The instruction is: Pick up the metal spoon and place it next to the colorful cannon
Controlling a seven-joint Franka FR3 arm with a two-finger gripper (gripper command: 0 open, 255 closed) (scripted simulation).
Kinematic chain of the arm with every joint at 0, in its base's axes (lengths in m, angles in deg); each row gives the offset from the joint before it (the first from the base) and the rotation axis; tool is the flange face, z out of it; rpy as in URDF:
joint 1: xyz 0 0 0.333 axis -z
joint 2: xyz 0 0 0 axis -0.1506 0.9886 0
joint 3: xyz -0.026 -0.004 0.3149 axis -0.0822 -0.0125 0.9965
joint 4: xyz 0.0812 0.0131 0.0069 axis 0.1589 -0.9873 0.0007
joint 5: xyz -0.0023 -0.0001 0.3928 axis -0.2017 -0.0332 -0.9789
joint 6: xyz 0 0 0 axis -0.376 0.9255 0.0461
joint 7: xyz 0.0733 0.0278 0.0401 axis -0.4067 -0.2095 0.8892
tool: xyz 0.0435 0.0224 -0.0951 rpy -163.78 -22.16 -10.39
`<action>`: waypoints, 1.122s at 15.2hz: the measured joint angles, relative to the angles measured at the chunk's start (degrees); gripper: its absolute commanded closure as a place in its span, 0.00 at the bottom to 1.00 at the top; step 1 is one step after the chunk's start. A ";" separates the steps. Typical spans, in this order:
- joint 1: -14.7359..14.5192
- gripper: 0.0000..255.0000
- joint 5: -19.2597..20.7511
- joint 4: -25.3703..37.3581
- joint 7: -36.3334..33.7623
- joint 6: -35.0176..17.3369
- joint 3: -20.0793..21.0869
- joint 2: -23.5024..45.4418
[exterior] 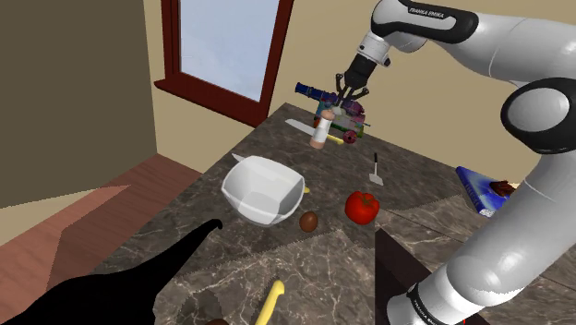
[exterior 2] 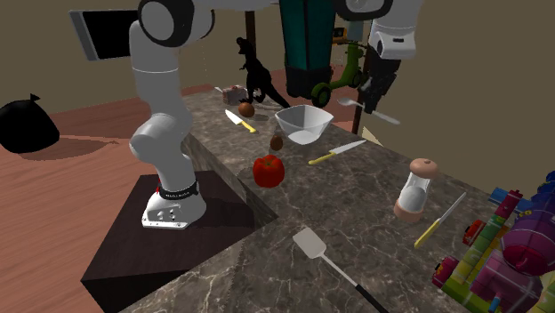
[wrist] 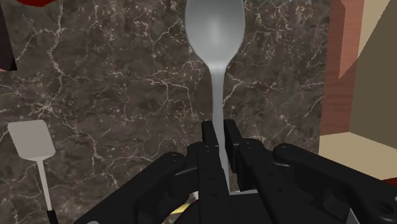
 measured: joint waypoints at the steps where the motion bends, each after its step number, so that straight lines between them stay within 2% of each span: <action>1: 0.28 1.00 -0.16 3.30 0.23 0.86 -0.16 2.48; 3: 1.14 1.00 -0.54 9.36 1.15 2.38 -0.57 7.27; 5: 2.13 1.00 -1.02 18.19 1.57 5.27 -0.82 13.40; 7: 2.47 1.00 -1.19 21.42 1.76 5.87 -0.83 16.12; 17: 2.10 1.00 -1.23 12.67 3.37 -1.88 -0.87 15.28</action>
